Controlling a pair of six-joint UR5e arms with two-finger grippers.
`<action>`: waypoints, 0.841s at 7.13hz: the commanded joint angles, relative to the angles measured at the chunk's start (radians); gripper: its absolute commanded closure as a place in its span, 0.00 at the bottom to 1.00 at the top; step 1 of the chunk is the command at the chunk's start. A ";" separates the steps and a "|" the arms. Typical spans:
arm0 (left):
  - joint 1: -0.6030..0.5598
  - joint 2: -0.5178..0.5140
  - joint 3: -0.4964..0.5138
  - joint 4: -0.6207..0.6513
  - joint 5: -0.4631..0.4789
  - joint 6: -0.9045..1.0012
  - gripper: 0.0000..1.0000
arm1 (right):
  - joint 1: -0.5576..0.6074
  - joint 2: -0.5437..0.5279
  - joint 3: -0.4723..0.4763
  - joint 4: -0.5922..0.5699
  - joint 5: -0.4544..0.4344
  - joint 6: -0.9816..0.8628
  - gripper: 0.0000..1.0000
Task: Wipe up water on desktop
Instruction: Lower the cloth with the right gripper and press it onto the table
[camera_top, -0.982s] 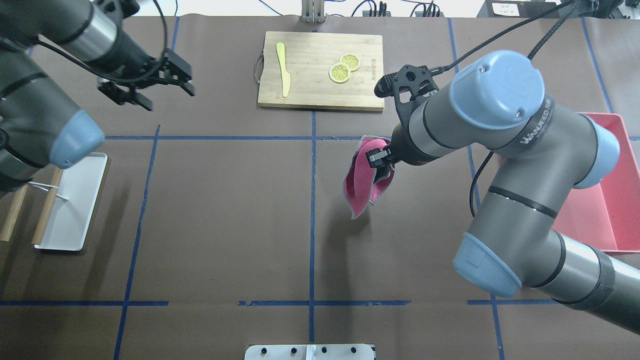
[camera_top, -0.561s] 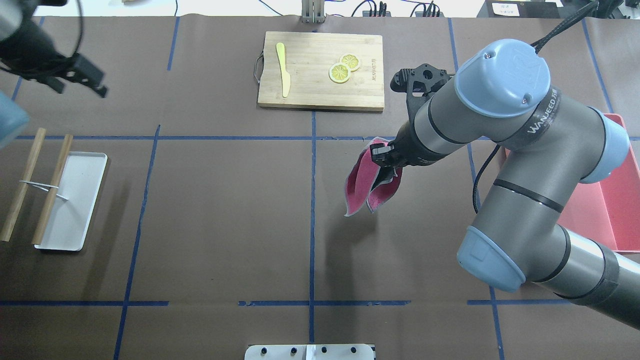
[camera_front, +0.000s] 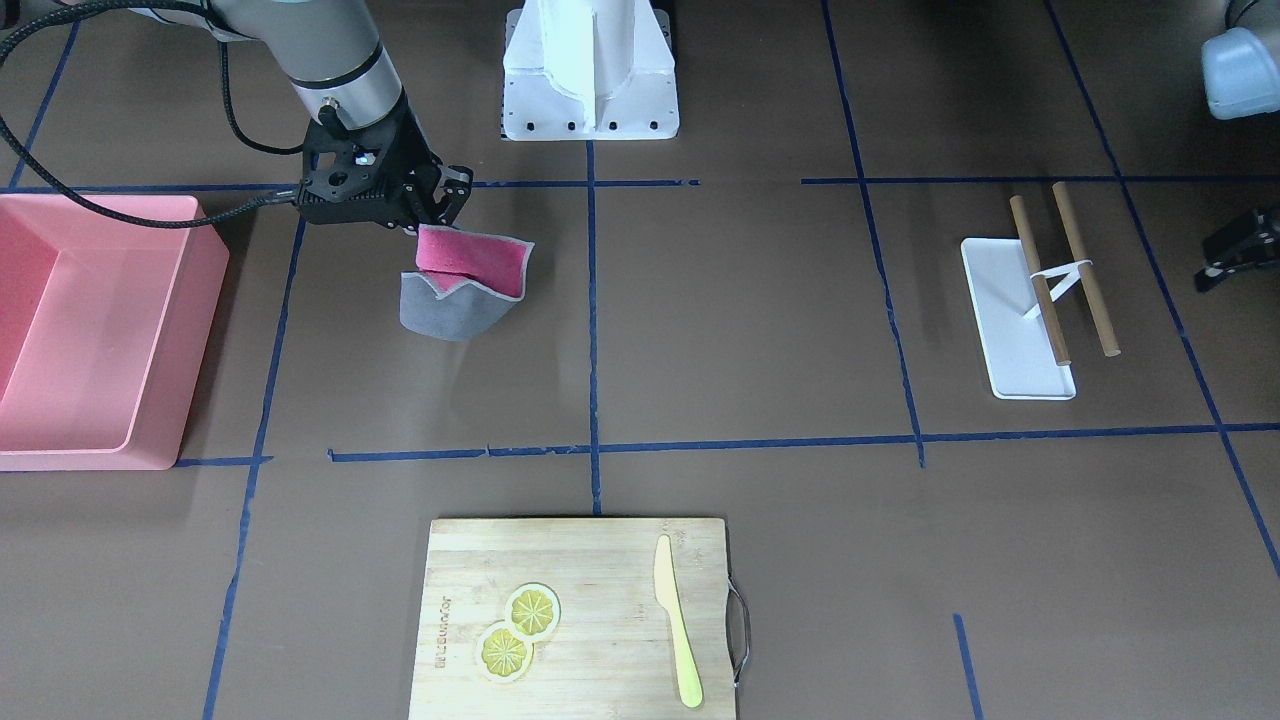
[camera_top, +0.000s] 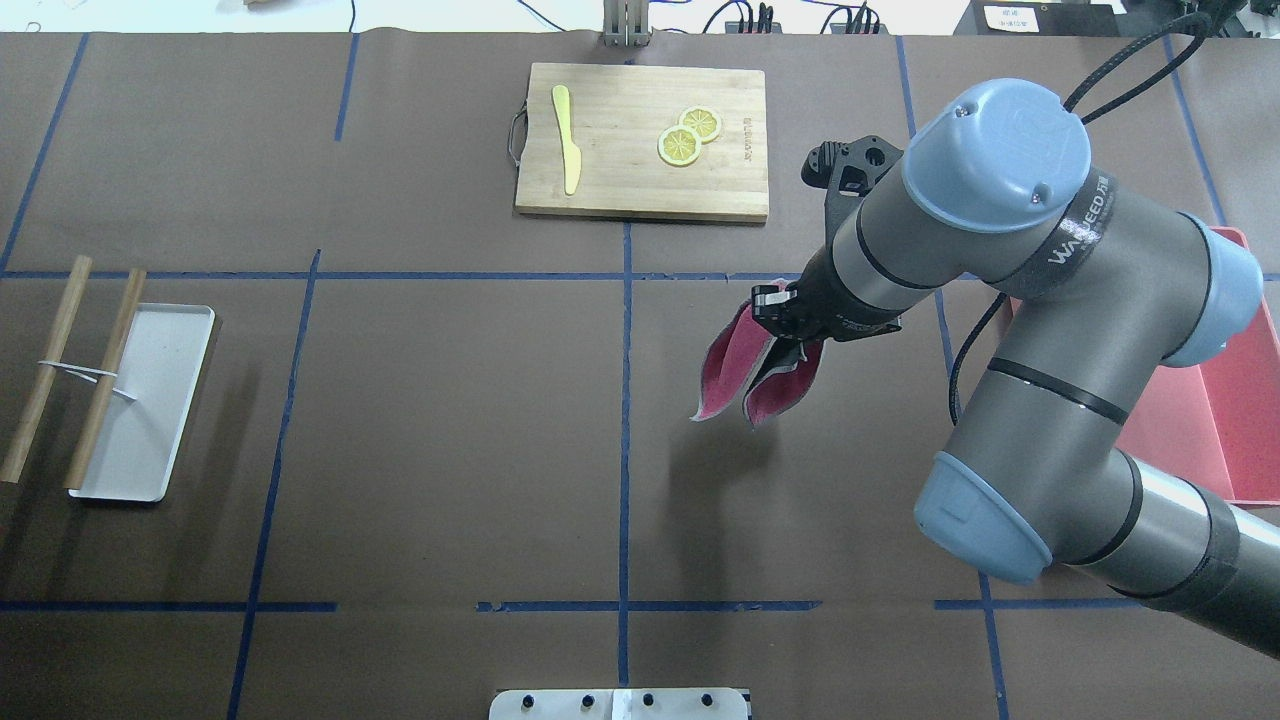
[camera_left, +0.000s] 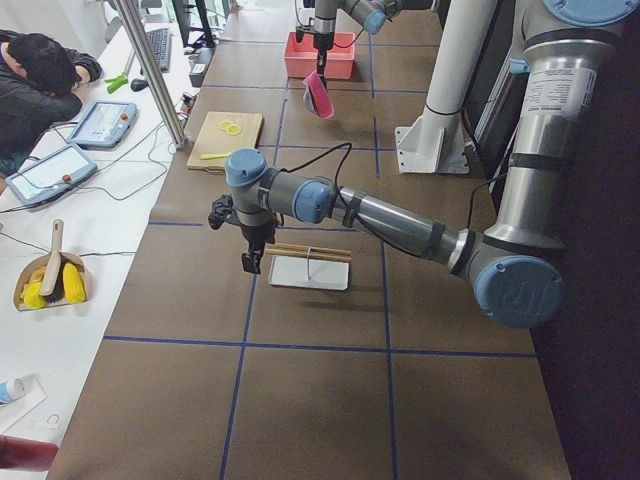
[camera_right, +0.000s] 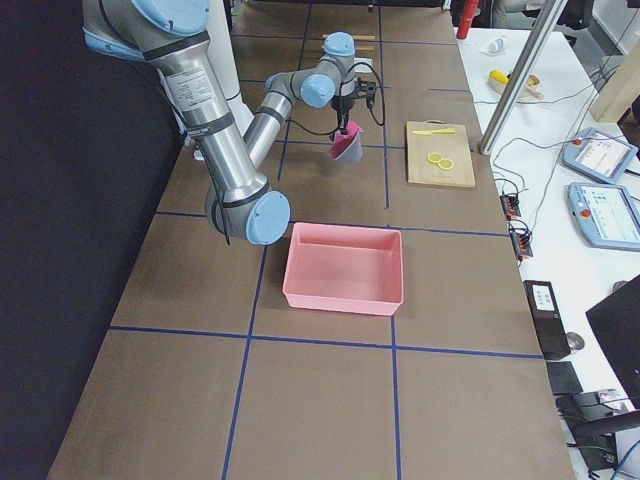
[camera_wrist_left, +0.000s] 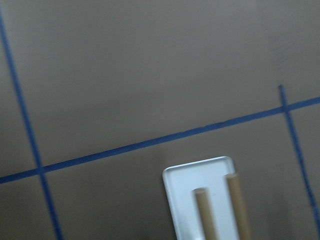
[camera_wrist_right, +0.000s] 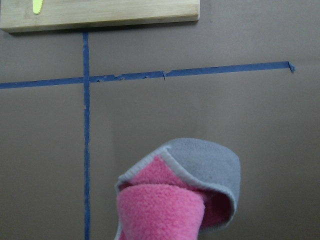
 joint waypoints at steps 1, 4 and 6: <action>-0.066 0.110 0.016 -0.001 -0.007 0.137 0.00 | -0.057 -0.014 0.005 -0.024 -0.038 0.023 1.00; -0.088 0.121 0.015 -0.001 -0.009 0.128 0.00 | -0.237 -0.038 -0.033 -0.013 -0.190 0.134 1.00; -0.088 0.119 0.015 0.000 -0.009 0.127 0.00 | -0.244 0.010 -0.084 -0.006 -0.221 0.152 1.00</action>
